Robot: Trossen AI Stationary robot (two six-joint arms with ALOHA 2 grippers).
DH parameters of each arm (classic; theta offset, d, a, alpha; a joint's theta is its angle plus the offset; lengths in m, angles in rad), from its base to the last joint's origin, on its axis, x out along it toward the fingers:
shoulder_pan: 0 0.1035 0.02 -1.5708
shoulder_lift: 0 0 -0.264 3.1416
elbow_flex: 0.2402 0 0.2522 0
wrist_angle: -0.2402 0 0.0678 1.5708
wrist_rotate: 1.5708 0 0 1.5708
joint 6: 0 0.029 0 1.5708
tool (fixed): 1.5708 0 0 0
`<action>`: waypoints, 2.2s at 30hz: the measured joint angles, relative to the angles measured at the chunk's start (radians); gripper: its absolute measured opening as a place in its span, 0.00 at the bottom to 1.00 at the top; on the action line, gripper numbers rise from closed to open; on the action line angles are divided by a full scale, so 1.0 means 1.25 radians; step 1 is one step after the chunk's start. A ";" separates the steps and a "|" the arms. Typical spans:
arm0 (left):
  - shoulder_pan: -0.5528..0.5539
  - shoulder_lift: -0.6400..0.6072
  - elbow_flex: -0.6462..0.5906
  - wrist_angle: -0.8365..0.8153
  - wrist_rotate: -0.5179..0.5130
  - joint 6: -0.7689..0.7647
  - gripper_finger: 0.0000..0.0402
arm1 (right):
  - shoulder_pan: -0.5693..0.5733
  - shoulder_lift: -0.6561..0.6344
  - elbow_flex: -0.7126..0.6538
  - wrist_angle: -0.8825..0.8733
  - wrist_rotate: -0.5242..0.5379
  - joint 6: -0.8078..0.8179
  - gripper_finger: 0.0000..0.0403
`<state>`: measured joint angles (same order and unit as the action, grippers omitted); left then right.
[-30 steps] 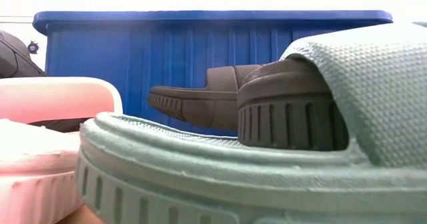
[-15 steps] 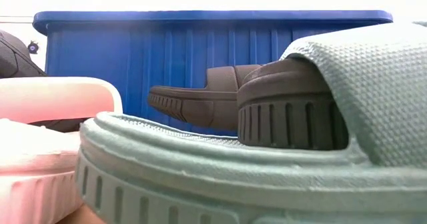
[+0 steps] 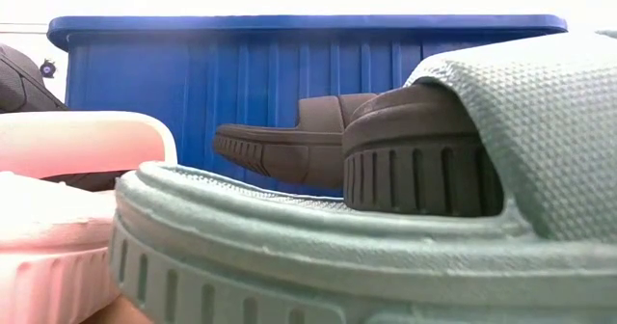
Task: Pick and place slides into bin
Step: Put the black slipper into the blue bin
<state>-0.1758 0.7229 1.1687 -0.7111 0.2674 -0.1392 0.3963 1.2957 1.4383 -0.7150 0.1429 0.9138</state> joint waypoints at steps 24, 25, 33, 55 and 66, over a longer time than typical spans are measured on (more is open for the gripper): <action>-0.205 0.425 0.206 -0.052 -0.103 -0.096 0.12 | 0.314 0.039 0.020 -0.001 0.369 -0.076 0.02; -0.224 0.445 0.235 -0.057 -0.101 -0.105 0.10 | 0.328 0.042 0.020 -0.001 0.385 -0.073 0.02; -0.372 0.576 0.401 -0.243 -0.178 -0.237 0.00 | 0.385 0.077 0.020 -0.002 0.433 -0.025 0.02; -0.529 0.699 0.363 -0.475 -0.363 -0.568 0.00 | 0.375 0.188 0.016 0.015 0.461 0.050 0.02; -0.534 0.612 0.184 -0.280 -0.344 -0.569 0.04 | 0.368 0.235 0.016 0.035 0.473 0.058 0.02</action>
<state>-0.8433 1.4877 1.3980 -1.0616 -0.1631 -0.8502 0.8566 1.5896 1.4582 -0.6717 0.7345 0.9866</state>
